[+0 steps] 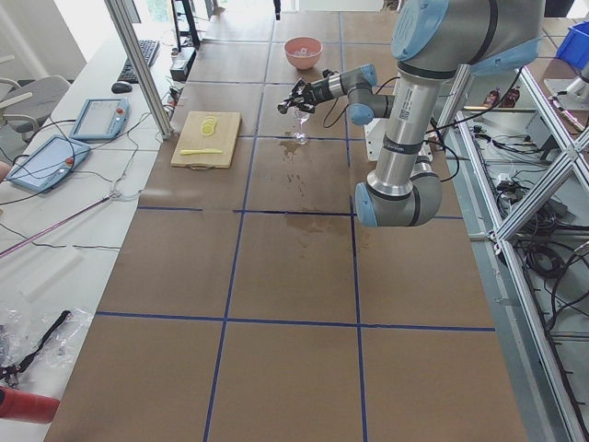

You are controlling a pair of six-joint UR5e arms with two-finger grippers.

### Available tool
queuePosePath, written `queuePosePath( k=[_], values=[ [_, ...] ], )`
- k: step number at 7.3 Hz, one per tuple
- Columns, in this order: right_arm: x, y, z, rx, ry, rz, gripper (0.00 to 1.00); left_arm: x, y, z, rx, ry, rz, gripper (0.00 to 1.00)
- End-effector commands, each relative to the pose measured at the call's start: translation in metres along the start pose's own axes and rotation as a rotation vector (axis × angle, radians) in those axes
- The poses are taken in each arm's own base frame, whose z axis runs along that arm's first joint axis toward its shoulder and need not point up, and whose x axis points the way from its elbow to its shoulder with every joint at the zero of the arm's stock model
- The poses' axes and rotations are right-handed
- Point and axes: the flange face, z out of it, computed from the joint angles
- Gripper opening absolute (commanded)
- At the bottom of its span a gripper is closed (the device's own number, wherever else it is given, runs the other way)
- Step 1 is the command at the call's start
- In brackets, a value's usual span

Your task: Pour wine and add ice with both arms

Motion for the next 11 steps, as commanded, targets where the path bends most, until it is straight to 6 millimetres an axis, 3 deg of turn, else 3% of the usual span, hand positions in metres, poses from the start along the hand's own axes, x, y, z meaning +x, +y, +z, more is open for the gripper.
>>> queuePosePath(
  k=[1,3,6,7,8,10,11],
  values=[
    [-0.001,0.000,0.001,-0.002,0.000,0.007,1.00,-0.006,0.004,-0.002,0.012,-0.007,-0.200,0.00],
    [-0.001,0.000,0.003,-0.005,0.001,0.006,1.00,-0.014,0.025,-0.009,0.044,-0.033,-0.396,0.00],
    [-0.006,-0.001,0.007,-0.012,0.000,0.043,1.00,0.017,0.064,-0.004,0.048,-0.022,-0.887,0.00],
    [-0.006,0.000,0.008,-0.014,0.000,0.045,1.00,0.035,0.084,-0.003,0.058,-0.001,-1.032,0.00],
    [-0.007,0.000,0.008,-0.015,0.000,0.044,1.00,0.057,0.116,-0.005,0.079,0.007,-1.092,0.00],
    [-0.007,0.000,0.009,-0.016,0.000,0.046,1.00,0.105,0.207,-0.015,0.136,0.006,-1.239,0.00],
    [-0.007,0.000,0.009,-0.016,0.000,0.049,1.00,0.135,0.242,-0.012,0.134,0.014,-1.347,0.00]
  ],
)
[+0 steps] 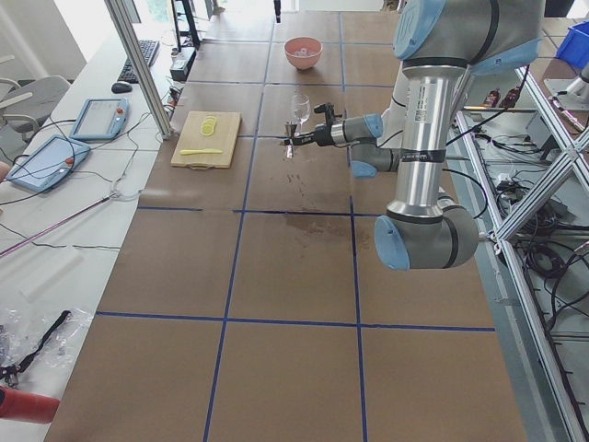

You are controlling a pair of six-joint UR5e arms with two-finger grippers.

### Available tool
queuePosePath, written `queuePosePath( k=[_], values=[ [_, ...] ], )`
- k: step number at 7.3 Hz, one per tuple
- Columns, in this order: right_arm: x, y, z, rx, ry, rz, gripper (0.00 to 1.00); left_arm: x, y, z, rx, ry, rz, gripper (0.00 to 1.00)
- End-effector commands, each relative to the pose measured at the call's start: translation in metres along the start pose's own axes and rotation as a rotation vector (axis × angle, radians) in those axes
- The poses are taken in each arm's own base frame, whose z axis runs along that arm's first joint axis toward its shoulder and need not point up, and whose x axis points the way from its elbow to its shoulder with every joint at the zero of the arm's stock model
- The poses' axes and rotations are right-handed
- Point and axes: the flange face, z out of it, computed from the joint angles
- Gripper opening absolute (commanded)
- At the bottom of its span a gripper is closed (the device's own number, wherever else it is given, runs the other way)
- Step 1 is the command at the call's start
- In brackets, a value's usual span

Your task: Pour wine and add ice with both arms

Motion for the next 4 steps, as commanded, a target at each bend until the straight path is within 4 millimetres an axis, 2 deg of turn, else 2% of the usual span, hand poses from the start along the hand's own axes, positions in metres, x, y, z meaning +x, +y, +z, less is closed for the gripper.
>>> queuePosePath(
  k=[1,2,3,4],
  values=[
    [-0.001,0.000,0.001,-0.001,0.000,0.001,1.00,-0.056,0.088,-0.009,0.033,0.022,-0.254,0.00],
    [-0.001,0.000,0.000,0.000,-0.001,0.000,1.00,-0.064,0.105,-0.007,0.040,0.023,-0.280,0.00],
    [-0.001,0.000,0.000,0.000,-0.001,0.000,1.00,-0.088,0.133,-0.016,0.000,0.006,-0.299,0.00],
    [-0.002,0.000,0.001,-0.001,-0.001,-0.001,1.00,-0.100,0.145,-0.020,-0.021,0.006,-0.339,0.00]
  ],
)
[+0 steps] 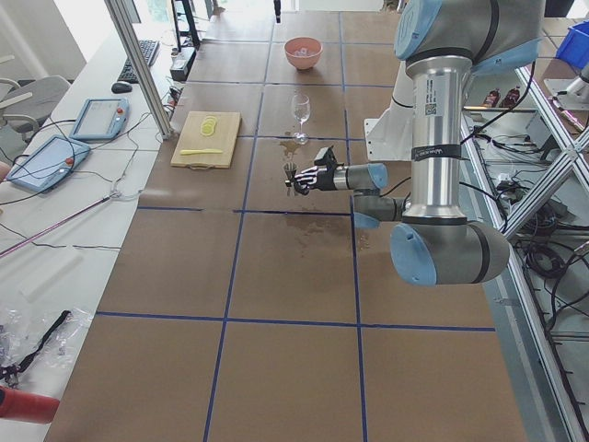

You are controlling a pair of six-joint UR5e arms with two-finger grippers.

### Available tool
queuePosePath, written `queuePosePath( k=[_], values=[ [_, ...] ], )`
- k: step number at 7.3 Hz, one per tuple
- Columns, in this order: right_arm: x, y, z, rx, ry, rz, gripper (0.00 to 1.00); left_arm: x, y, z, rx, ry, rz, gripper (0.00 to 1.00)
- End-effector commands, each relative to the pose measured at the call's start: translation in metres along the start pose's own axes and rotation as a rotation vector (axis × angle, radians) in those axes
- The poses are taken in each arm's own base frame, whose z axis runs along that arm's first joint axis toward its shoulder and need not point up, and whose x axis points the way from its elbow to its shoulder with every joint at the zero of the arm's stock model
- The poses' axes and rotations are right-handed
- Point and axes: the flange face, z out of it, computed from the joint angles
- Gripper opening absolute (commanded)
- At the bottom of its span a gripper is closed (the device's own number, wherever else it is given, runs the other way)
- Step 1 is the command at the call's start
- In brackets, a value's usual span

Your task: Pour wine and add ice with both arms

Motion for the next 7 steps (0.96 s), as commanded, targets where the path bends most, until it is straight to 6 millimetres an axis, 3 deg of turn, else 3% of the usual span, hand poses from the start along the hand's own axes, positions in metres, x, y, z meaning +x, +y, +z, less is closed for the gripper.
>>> queuePosePath(
  k=[1,3,7],
  values=[
    [-0.001,0.000,0.001,-0.002,0.000,-0.002,1.00,-0.030,0.027,-0.005,-0.038,-0.020,-0.041,0.00],
    [-0.002,0.000,0.002,-0.003,0.000,-0.003,1.00,-0.037,0.049,-0.002,-0.069,-0.032,-0.160,0.00],
    [-0.004,0.000,0.000,0.000,-0.001,0.014,1.00,-0.025,0.056,-0.005,-0.097,-0.009,-0.262,0.00]
  ],
)
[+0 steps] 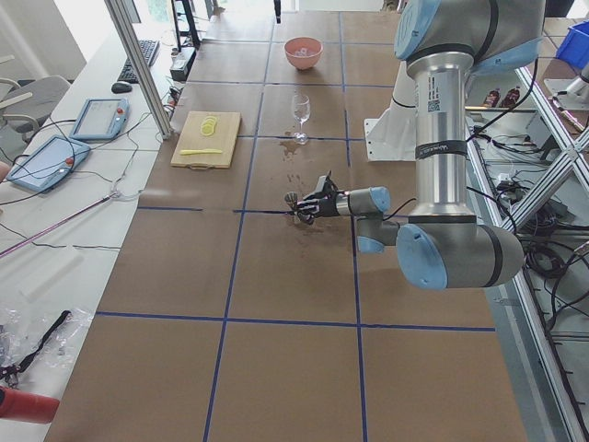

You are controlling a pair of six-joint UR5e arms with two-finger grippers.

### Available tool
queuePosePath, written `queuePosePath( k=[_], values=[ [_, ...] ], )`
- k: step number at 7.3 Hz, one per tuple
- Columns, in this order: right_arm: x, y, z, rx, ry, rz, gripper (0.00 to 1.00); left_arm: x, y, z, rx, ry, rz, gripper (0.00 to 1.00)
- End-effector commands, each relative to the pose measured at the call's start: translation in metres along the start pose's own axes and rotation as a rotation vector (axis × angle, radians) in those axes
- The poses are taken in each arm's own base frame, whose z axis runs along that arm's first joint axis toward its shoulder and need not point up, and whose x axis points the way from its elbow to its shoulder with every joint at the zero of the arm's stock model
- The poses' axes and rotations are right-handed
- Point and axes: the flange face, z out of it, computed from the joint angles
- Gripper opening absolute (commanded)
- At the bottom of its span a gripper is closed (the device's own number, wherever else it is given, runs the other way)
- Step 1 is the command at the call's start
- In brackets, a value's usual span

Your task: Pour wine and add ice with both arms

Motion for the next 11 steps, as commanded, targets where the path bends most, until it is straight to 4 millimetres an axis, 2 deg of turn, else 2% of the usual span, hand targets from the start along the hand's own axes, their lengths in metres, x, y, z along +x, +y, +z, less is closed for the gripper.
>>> queuePosePath(
  k=[1,6,7,8,11],
  values=[
    [-0.0009,0.0000,0.0000,0.000,0.000,0.013,1.00,0.0062,0.0081,-0.0033,-0.021,0.015,-0.038,0.00],
    [-0.0015,0.0001,0.0006,-0.001,0.000,0.012,1.00,0.0102,0.0109,-0.0056,-0.022,0.019,-0.037,0.01],
    [-0.0015,0.0001,0.0006,-0.001,0.000,0.013,1.00,0.0095,0.0111,-0.0054,-0.018,0.016,-0.034,0.13],
    [-0.0015,0.0001,0.0006,-0.001,0.000,0.013,1.00,0.0095,0.0111,-0.0054,-0.018,0.016,-0.025,0.32],
    [-0.0015,0.0001,0.0006,-0.001,0.000,0.013,1.00,0.0094,0.0122,-0.0062,-0.020,0.016,-0.016,0.49]
  ],
)
